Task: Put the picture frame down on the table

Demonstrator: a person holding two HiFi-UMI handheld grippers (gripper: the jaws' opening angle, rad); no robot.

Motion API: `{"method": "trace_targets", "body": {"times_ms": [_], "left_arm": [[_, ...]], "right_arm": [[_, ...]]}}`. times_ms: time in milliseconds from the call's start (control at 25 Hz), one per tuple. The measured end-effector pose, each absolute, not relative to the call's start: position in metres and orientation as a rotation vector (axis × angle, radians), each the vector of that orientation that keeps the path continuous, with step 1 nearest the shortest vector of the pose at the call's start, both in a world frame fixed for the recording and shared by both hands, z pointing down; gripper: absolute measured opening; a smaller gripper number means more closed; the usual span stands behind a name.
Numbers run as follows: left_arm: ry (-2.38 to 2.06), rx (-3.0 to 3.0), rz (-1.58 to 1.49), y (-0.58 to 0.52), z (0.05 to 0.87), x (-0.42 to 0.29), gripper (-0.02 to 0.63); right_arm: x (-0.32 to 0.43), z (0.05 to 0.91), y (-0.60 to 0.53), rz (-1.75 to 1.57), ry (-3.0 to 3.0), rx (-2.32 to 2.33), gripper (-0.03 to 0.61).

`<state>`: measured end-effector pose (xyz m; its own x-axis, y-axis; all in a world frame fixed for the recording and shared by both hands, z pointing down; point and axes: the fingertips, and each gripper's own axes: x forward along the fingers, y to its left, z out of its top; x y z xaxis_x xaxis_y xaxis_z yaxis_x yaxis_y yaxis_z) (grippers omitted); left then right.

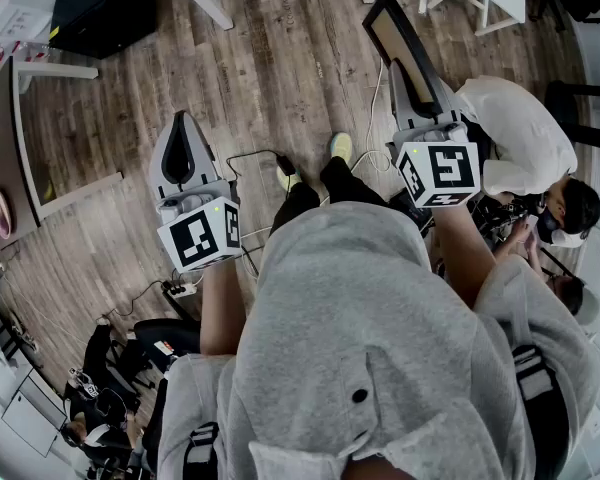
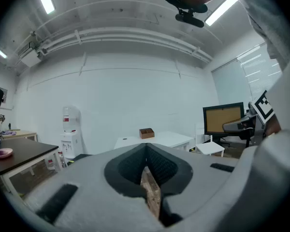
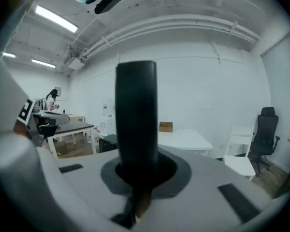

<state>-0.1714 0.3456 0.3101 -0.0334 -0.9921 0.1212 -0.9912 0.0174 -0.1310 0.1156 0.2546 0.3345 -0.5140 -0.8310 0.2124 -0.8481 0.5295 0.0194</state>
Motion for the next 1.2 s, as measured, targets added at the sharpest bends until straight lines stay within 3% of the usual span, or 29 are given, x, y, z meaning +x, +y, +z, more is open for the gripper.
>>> {"method": "trace_targets", "body": {"times_ms": [640,1200], "left_arm": [[2.1,-2.29,-0.237,0.281,0.296,-0.048,0.02],[2.097,-2.249,-0.157,0.256,0.285,-0.025,0.02]], "right_arm": [[0.219,0.31,0.218,0.183,-2.665,1.599,0.031],[0.216,0.299,0.186,0.1,-2.756,1.524,0.031]]}}
